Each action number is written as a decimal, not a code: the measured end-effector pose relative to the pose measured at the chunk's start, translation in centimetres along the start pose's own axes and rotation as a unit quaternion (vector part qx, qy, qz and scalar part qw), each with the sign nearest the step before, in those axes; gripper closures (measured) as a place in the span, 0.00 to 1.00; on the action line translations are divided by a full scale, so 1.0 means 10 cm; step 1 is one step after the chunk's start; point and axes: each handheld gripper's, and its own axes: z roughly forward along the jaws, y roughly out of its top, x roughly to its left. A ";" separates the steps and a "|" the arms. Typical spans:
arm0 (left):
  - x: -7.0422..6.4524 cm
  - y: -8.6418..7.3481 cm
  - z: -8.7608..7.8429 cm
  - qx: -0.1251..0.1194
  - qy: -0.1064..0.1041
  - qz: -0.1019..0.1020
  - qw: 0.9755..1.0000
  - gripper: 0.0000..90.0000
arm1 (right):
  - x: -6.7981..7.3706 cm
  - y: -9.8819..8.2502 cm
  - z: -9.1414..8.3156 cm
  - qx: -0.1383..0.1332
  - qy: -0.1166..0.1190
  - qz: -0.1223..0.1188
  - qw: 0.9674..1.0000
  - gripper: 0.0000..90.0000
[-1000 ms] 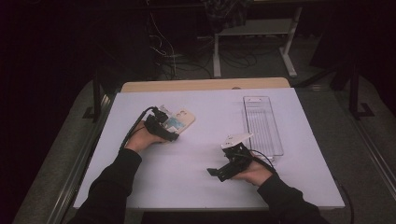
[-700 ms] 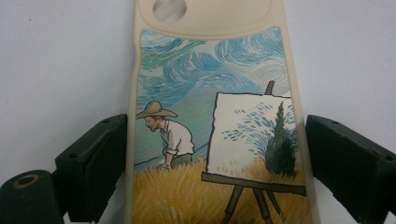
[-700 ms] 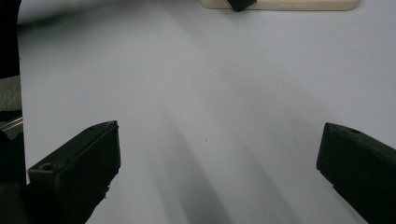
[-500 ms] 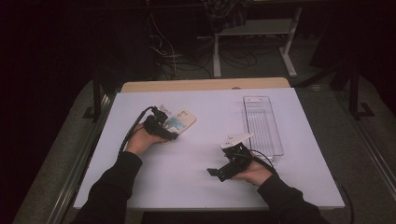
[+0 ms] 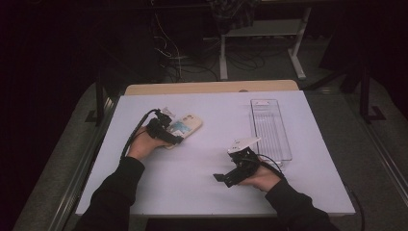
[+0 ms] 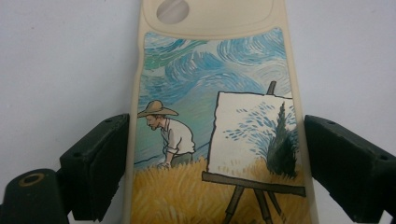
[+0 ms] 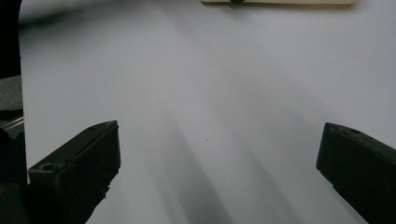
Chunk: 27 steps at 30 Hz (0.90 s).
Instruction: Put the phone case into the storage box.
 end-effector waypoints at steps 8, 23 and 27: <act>-0.08 0.05 -0.14 -0.006 -0.018 0.005 1.000 0.12 | 0.00 0.00 0.00 0.000 0.000 0.000 1.000 0.00; -0.25 0.07 -0.39 -0.007 -0.037 0.014 0.999 0.12 | 0.00 0.00 0.00 -0.003 0.002 -0.006 1.000 0.00; -0.31 0.07 -0.45 -0.014 -0.037 0.018 0.999 0.12 | 0.00 0.00 0.00 -0.003 0.002 -0.008 1.000 0.00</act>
